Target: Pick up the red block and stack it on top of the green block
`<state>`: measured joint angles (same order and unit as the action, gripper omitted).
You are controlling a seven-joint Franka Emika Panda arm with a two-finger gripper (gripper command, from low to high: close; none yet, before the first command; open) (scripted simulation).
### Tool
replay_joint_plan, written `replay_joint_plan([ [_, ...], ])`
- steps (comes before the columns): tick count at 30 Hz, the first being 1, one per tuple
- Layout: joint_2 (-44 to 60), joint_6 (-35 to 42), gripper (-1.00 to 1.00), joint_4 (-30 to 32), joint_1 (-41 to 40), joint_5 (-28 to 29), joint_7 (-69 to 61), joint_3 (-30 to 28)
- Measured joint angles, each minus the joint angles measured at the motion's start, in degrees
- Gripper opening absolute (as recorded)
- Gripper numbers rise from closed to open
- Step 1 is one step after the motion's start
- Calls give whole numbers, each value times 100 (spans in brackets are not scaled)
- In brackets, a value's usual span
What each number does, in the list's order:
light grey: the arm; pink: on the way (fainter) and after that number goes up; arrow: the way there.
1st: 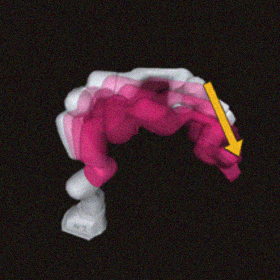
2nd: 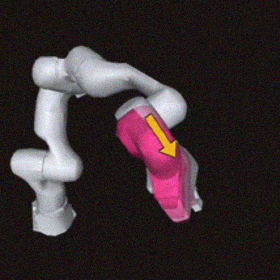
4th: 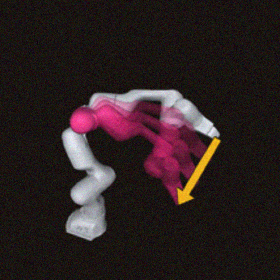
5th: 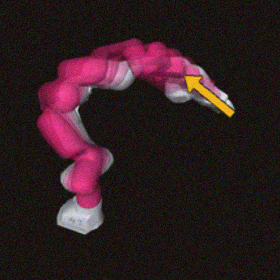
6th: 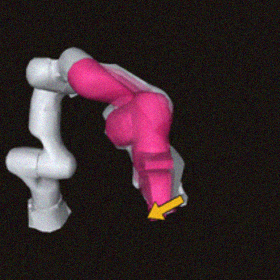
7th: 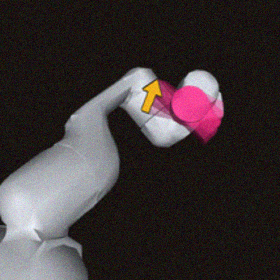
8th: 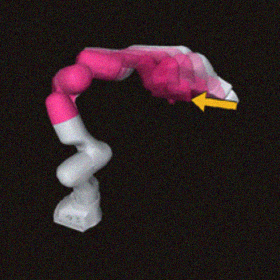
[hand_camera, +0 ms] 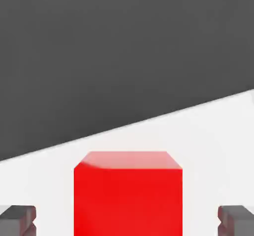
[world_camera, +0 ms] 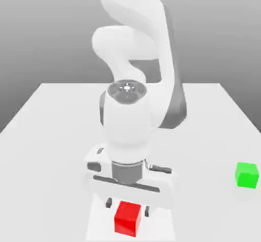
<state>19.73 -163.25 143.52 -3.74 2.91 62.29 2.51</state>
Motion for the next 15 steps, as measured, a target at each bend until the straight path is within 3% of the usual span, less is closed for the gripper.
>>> replay_joint_plan([
  [6,42,-38,-100,-5,-2,15,13,0],
  [11,-837,704,-100,132,-36,-130,-94,87],
  [15,-1133,930,-100,206,486,-94,-26,626],
])
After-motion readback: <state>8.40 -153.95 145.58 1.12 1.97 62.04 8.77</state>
